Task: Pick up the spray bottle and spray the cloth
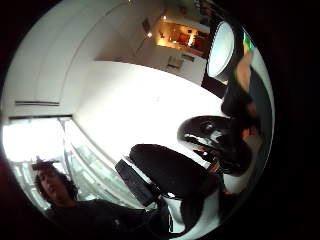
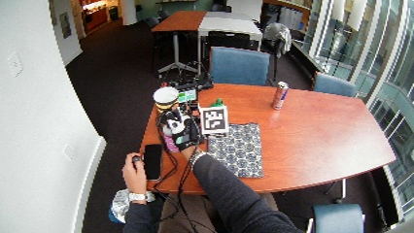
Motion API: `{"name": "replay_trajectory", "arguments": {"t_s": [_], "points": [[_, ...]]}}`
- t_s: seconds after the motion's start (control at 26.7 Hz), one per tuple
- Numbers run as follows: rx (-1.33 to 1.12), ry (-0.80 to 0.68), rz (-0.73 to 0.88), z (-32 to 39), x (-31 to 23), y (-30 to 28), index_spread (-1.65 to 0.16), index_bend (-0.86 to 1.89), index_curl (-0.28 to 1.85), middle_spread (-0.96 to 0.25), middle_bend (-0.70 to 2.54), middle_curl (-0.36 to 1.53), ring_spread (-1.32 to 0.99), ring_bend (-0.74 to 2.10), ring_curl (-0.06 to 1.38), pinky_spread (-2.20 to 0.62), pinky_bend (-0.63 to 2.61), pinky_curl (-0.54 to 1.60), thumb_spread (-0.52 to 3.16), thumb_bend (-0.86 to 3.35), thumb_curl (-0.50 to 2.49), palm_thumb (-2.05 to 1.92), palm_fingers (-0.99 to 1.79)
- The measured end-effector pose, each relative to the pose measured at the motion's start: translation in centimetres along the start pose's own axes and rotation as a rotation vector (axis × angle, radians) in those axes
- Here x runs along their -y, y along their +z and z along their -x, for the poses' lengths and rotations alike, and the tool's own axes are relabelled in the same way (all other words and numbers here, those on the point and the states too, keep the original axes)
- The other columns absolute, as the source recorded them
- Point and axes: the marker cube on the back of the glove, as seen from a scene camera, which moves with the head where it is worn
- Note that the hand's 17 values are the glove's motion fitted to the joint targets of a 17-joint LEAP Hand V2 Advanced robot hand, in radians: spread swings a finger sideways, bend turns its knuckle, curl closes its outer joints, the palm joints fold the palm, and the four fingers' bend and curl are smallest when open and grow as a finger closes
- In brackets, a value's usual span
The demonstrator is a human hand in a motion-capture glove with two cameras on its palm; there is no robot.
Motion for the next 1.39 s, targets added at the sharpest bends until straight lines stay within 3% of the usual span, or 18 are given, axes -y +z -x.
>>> {"name": "replay_trajectory", "arguments": {"t_s": [0.15, 0.45, 0.79, 1.39], "points": [[-0.137, -0.040, 0.067, -0.2, 0.1, -1.2, -0.29, 0.17, 0.48, -0.18, 0.55, 0.47, -0.14, 0.63, 0.42, -0.14, 0.48, 0.39, 1.00, -0.03, 0.24, 0.18, 0.97], [-0.651, -0.136, 0.404, -0.4, -1.1, -4.5, -0.34, 0.10, 0.42, -0.11, 0.32, 0.40, -0.08, 0.47, 0.40, 0.10, 0.46, 0.42, 0.92, -0.04, 0.26, 0.16, 0.36], [-0.941, -0.133, 0.735, 0.5, -6.0, -8.1, -0.38, 0.12, 0.34, -0.09, 0.25, 0.37, -0.04, 0.41, 0.33, 0.21, 0.40, 0.35, 0.86, -0.05, 0.27, 0.10, 0.30], [-1.044, -0.216, 0.746, 6.6, -14.4, -11.9, -0.41, 0.14, 0.29, -0.08, 0.23, 0.36, -0.05, 0.38, 0.31, 0.25, 0.35, 0.34, 0.83, -0.04, 0.28, 0.05, 0.30]]}}
